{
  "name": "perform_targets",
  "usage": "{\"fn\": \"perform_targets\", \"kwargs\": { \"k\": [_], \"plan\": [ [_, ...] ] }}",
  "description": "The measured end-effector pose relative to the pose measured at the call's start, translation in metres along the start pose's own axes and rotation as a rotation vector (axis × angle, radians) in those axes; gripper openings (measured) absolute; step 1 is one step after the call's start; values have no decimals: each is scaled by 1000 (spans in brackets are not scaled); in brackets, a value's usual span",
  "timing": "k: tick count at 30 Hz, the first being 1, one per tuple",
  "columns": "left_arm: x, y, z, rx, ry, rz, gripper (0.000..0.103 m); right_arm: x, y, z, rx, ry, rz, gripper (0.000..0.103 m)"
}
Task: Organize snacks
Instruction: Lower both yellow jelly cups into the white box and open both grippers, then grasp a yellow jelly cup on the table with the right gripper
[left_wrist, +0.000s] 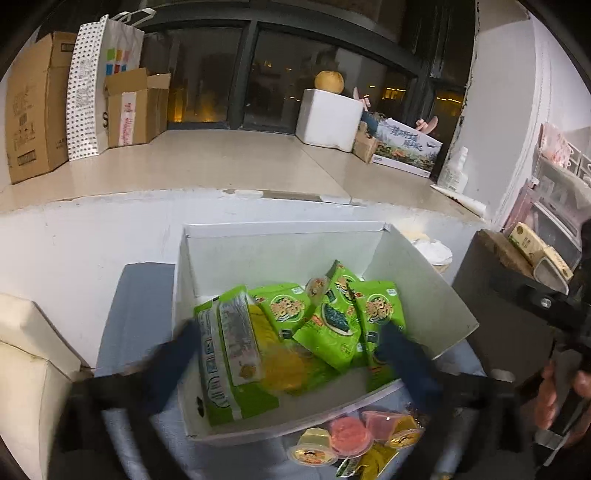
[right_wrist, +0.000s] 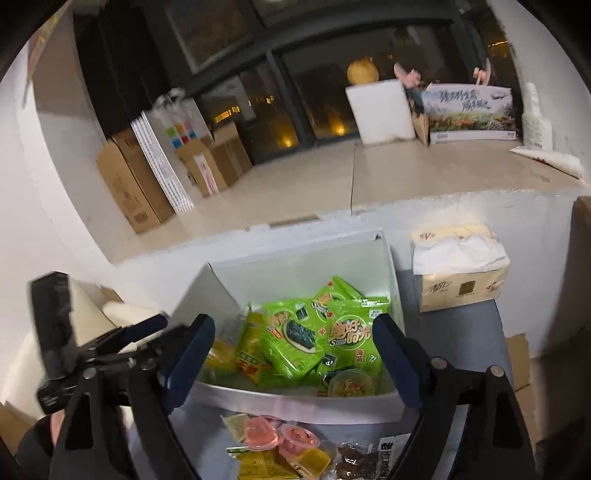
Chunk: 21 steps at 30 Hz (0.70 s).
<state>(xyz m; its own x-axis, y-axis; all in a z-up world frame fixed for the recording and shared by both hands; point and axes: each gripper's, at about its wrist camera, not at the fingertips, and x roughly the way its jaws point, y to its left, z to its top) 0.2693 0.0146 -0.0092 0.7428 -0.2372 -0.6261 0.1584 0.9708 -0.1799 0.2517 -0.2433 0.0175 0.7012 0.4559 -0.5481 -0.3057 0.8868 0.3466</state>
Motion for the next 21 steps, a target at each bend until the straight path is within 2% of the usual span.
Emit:
{"fn": "perform_targets", "kwargs": {
  "k": [3,7,11,15,21],
  "plan": [
    [-5,-4,-2,17,8,18,103,-22,-6,-6,-1,-16,3,91],
    [-23,-11,-9,45,-14,6,103,-53,-6,-17,-27,9,19,91],
    [-47,-16,-25,35,-25,-34,103,-92,-1,-54,-97,15,-2,91],
    [-74,-27,-60,34,-27,-63,103,-119,1,-106,-98,23,-38,91],
    [-116,-32,-134,-19,-34,-62,103,-120,0,-172,-57,88,-149,91]
  ]
}}
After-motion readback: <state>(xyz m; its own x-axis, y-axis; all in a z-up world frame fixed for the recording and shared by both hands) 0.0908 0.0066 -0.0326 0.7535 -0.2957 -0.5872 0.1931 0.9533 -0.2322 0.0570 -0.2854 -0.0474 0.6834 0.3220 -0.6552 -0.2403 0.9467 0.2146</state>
